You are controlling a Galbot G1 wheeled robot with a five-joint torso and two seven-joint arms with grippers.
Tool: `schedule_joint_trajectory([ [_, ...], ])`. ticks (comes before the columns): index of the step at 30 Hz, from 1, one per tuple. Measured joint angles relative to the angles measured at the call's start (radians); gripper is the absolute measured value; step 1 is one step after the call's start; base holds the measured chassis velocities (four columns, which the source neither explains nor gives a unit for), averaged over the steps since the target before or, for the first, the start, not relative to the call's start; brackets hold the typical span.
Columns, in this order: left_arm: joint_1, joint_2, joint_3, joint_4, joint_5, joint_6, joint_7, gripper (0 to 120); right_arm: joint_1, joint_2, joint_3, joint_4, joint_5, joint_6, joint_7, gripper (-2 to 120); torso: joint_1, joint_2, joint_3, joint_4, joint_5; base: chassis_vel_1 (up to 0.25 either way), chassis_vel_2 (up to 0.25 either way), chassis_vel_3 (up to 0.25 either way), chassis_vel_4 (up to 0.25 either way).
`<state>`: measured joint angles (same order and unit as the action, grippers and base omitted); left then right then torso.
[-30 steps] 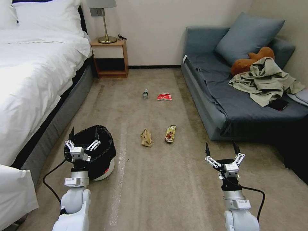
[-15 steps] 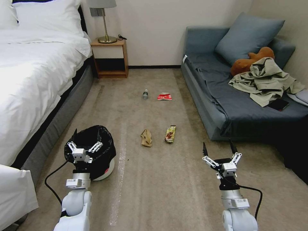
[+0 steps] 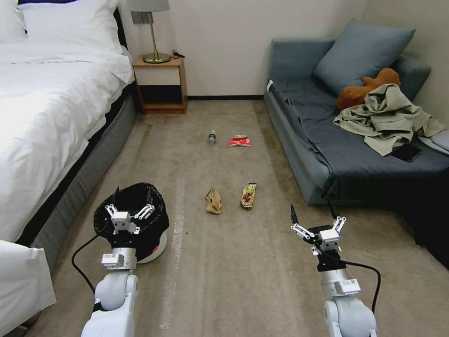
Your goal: Pick up the trash bin, then pick up the garbage on the floor and place it into the trash bin.
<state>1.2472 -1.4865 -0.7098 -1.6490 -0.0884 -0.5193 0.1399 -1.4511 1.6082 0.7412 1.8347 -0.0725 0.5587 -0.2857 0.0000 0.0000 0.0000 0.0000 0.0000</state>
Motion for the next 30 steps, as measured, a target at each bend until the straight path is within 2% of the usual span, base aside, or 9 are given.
schedule_joint_trajectory([
  [12, 0.039, 0.015, -0.014, -0.135, -0.025, 0.049, -0.034, 100, -0.018, 0.0, 0.014, 0.018, -0.002, 0.018, 0.001, 100, 0.0, 0.0, 0.0, 0.0, 0.0, 0.0, 0.0, 0.0, 0.0],
  [17, 0.033, 0.024, -0.012, -0.148, -0.028, 0.072, -0.054, 100, -0.021, 0.0, 0.022, 0.019, -0.003, 0.026, 0.001, 100, 0.0, 0.0, 0.0, 0.0, -0.0001, 0.0, 0.0, 0.0, 0.0],
  [22, 0.017, 0.041, -0.023, -0.167, -0.054, 0.203, -0.205, 100, -0.019, 0.0, 0.029, 0.018, -0.002, 0.028, 0.001, 100, 0.0, 0.0, 0.0, 0.0, 0.0, 0.0, 0.0, 0.0, 0.0],
  [23, 0.017, 0.041, -0.023, -0.167, -0.054, 0.203, -0.205, 100, -0.019, 0.0, 0.029, 0.018, -0.002, 0.028, 0.001, 100, 0.0, 0.0, 0.0, 0.0, 0.0, 0.0, 0.0, 0.0, 0.0],
  [25, 0.004, 0.063, -0.033, -0.172, -0.115, 0.318, -0.345, 100, -0.015, 0.0, 0.027, 0.017, -0.002, 0.028, 0.001, 100, 0.0, 0.0, 0.0, 0.0, -0.0002, 0.0, 0.0, 0.0, 0.0],
  [26, 0.004, 0.063, -0.033, -0.172, -0.115, 0.318, -0.345, 100, -0.015, 0.0, 0.027, 0.017, -0.002, 0.028, 0.001, 100, 0.0, 0.0, 0.0, 0.0, -0.0002, 0.0, 0.0, 0.0, 0.0],
  [28, 0.001, 0.089, -0.035, -0.18, -0.183, 0.436, -0.431, 100, -0.012, 0.0, 0.02, 0.015, -0.007, 0.028, 0.001, 100, 0.0, 0.0, 0.0, 0.0001, 0.0, 0.0, 0.0, 0.0, 0.0],
  [29, 0.001, 0.089, -0.035, -0.18, -0.183, 0.436, -0.431, 100, -0.012, 0.0, 0.02, 0.015, -0.007, 0.028, 0.001, 100, 0.0, 0.0, 0.0, 0.0001, 0.0, 0.0, 0.0, 0.0, 0.0],
  [30, -0.004, 0.117, -0.037, -0.178, -0.232, 0.52, -0.463, 100, -0.01, 0.0, 0.013, 0.012, -0.014, 0.027, 0.001, 100, 0.0, 0.0, 0.0, 0.0002, -0.0003, 0.0, 0.0, 0.0, 0.0],
])
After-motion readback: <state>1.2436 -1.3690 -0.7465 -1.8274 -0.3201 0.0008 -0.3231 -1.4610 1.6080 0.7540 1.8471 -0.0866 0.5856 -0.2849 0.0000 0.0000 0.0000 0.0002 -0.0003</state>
